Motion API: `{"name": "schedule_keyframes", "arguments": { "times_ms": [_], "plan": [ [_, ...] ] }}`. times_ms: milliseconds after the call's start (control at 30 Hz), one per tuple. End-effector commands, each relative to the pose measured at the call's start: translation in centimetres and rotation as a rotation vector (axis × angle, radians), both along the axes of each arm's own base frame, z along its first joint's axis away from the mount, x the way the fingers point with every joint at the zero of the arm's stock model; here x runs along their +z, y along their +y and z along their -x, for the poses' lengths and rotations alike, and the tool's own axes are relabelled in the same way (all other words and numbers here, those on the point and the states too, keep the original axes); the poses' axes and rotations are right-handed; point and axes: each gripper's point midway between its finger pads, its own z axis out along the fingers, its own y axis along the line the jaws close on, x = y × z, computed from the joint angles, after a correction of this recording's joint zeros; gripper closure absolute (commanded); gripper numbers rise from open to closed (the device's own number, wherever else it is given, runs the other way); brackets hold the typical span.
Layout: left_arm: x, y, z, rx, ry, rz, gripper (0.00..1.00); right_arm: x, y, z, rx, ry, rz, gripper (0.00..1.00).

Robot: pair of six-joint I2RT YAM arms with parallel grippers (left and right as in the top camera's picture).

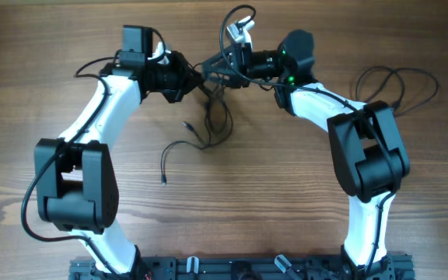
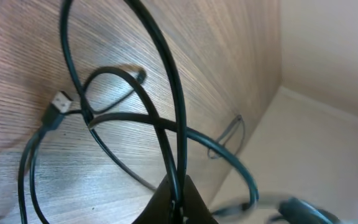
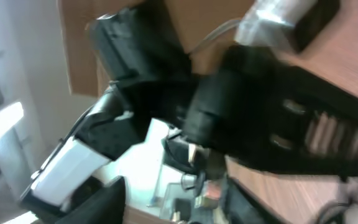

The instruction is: Untangle cables

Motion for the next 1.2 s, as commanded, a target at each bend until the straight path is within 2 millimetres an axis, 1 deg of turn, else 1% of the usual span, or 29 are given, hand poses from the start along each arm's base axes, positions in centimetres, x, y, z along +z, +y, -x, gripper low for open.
{"name": "schedule_keyframes", "arguments": {
  "times_ms": [0,33,100,133,200,233,267,367,500,567,600,633,667,733,833,900,933,967,1000,1100,1167],
  "plan": [
    [-1.6,2.4,-1.1,0.115,0.012,-0.13,0.83,0.7,-0.1,0.7,0.029,0.011,-0.015,0.8],
    [-2.0,2.9,-1.2,0.134,0.015,-0.159,0.79,0.9,-0.2,0.8,0.032,-0.001,-0.019,0.83],
    [-2.7,4.0,-1.1,0.169,0.03,-0.22,0.67,1.0,-0.3,0.9,0.036,-0.004,-0.021,0.9],
    [-3.1,4.5,-1.0,0.186,0.041,-0.253,0.63,1.0,-0.3,0.9,0.04,0.011,-0.017,0.94],
    [-3.5,5.1,-0.7,0.201,0.058,-0.287,0.57,1.0,-0.3,1.0,0.041,0.02,-0.016,0.96],
    [-3.7,5.3,-0.6,0.206,0.064,-0.297,0.5,1.0,-0.3,1.0,0.041,0.021,-0.016,0.96],
    [-3.8,5.5,-0.5,0.211,0.069,-0.31,0.46,1.0,-0.3,1.0,0.043,0.034,-0.014,0.96],
    [-4.0,6.1,-0.6,0.222,0.065,-0.335,0.41,1.2,-0.3,1.0,0.045,0.051,-0.015,0.96],
    [-4.0,7.7,-1.0,0.25,0.064,-0.342,0.37,2.5,-0.7,1.7,0.057,0.018,-0.042,0.96],
    [-4.1,8.8,-1.2,0.256,0.058,-0.35,0.27,3.3,-1.2,2.2,0.059,-0.015,-0.063,0.96],
    [-4.1,9.1,-1.3,0.246,0.054,-0.343,0.17,3.8,-1.4,2.5,0.061,-0.037,-0.076,0.96],
    [-4.0,9.2,-1.3,0.22,0.045,-0.32,0.04,4.0,-1.7,2.6,0.063,-0.045,-0.08,0.96],
    [-3.5,8.7,-1.3,0.153,0.011,-0.271,0.0,3.9,-1.9,2.7,0.067,-0.046,-0.074,0.95],
    [-2.3,7.7,-1.1,0.056,-0.042,-0.166,0.0,3.7,-2.1,2.6,0.068,-0.044,-0.065,0.96],
    [0.4,6.1,-0.2,-0.039,-0.065,0.064,0.0,3.4,-2.1,2.1,0.061,-0.001,-0.052,0.96],
    [1.8,5.4,0.2,-0.067,-0.062,0.169,0.05,3.3,-2.0,1.7,0.052,0.024,-0.053,0.96],
    [2.1,5.1,0.5,-0.066,-0.041,0.206,0.15,3.2,-2.0,1.6,0.045,0.027,-0.054,0.96],
    [2.2,4.5,0.8,-0.041,0.023,0.237,0.3,3.0,-1.9,1.3,0.038,0.031,-0.052,0.96],
    [2.1,4.0,1.0,-0.032,0.059,0.247,0.37,2.9,-1.9,1.2,0.038,0.037,-0.05,0.96],
    [2.1,2.0,1.7,-0.007,0.165,0.283,0.39,2.9,-1.9,1.1,0.034,0.051,-0.048,0.96],
    [2.2,0.3,2.2,0.0,0.224,0.302,0.44,2.9,-1.8,1.0,0.032,0.051,-0.05,0.95]
  ]
}}
